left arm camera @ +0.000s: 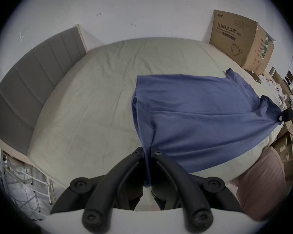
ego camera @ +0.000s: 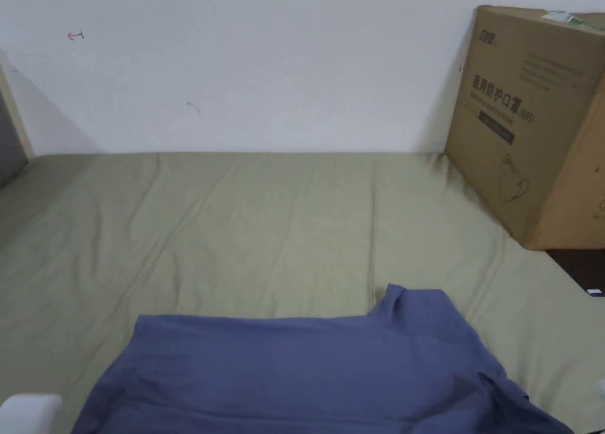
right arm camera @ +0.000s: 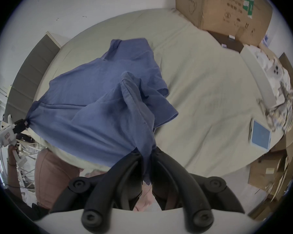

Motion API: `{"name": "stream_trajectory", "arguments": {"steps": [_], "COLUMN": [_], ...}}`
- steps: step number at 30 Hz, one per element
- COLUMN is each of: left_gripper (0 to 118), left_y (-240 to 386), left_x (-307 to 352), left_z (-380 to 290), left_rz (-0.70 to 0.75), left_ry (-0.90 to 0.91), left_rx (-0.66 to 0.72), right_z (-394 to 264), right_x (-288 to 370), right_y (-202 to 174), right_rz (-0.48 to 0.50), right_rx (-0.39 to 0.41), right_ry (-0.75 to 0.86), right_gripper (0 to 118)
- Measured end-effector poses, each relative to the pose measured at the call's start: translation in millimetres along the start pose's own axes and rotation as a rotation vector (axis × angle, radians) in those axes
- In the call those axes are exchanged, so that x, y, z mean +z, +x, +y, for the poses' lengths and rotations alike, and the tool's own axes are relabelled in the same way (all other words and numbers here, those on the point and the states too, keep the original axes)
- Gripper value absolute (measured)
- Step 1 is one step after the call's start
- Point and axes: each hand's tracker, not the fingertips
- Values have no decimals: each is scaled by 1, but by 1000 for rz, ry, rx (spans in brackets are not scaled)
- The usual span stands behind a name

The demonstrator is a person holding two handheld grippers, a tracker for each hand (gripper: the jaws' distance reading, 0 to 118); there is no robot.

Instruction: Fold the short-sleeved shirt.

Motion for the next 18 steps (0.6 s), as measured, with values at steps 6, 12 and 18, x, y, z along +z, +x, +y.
{"name": "stream_trajectory", "arguments": {"steps": [6, 12, 18], "left_gripper": [9, 118, 118], "left_y": [-13, -19, 3], "left_x": [-22, 19, 73], "left_z": [-37, -25, 3], "left_rz": [-123, -167, -189], "left_ry": [-61, 86, 312], "left_rx": [85, 93, 109], "right_z": [-18, -9, -11], "right_x": [-38, -21, 56], "right_y": [-1, -9, -44], "right_rz": [-39, -59, 113], "right_rx": [-52, -62, -112], "right_ry": [-73, 32, 479], "right_gripper": [8, 24, 114]}}
